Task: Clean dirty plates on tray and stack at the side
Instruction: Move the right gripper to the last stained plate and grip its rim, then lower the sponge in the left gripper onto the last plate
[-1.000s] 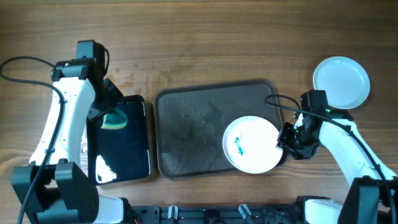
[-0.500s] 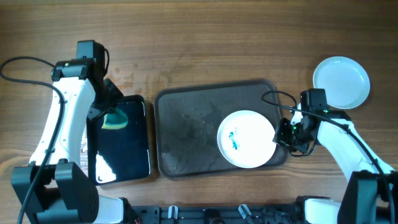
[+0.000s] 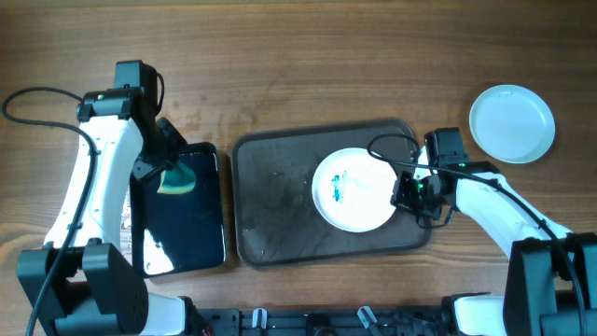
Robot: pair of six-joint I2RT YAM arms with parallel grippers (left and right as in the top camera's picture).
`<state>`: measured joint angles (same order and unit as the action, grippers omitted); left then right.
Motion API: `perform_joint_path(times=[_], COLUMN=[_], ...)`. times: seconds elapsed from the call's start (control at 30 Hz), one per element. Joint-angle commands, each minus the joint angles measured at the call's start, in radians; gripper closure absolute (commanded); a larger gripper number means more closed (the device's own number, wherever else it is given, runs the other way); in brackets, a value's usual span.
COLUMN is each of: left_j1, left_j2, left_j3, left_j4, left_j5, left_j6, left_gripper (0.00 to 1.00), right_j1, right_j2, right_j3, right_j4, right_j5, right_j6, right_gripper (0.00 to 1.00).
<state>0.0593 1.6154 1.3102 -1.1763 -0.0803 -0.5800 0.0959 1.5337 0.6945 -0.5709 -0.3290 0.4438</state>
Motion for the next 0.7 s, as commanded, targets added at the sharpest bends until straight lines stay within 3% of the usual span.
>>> perform_joint_path(times=[0.0,0.23,0.37,0.57,0.67], left_j1=[-0.03,-0.351,-0.548,-0.656,-0.71], left_j2=[-0.018,0.01,0.172,0.358,0.437], left_j3=[0.017,0.016,0.016,0.016,0.016], left_j4=[0.017,0.269,0.492,0.689,0.784], left_j5=[0.118,0.414,0.66,0.871,0.91], left_j6=[0.082,0.106,0.085,0.031,-0.014], left_gripper=[0.96,0.96,0.96,0.96,0.96], right_j1=[0.008,0.008,0.008,0.008,0.008], right_j2=[0.015,0.015,0.015,0.015,0.015], right_j3=[-0.003,-0.003,-0.003,-0.003,-0.003], right_j4=[0.021,0.035,0.026,0.024,0.023], right_j5=[-0.012,-0.021,-0.043,-0.054,-0.054], right_j6=[0.001,0.004,0.005,0.005,0.005], right_gripper=[0.95,0.95,0.96,0.95,0.95])
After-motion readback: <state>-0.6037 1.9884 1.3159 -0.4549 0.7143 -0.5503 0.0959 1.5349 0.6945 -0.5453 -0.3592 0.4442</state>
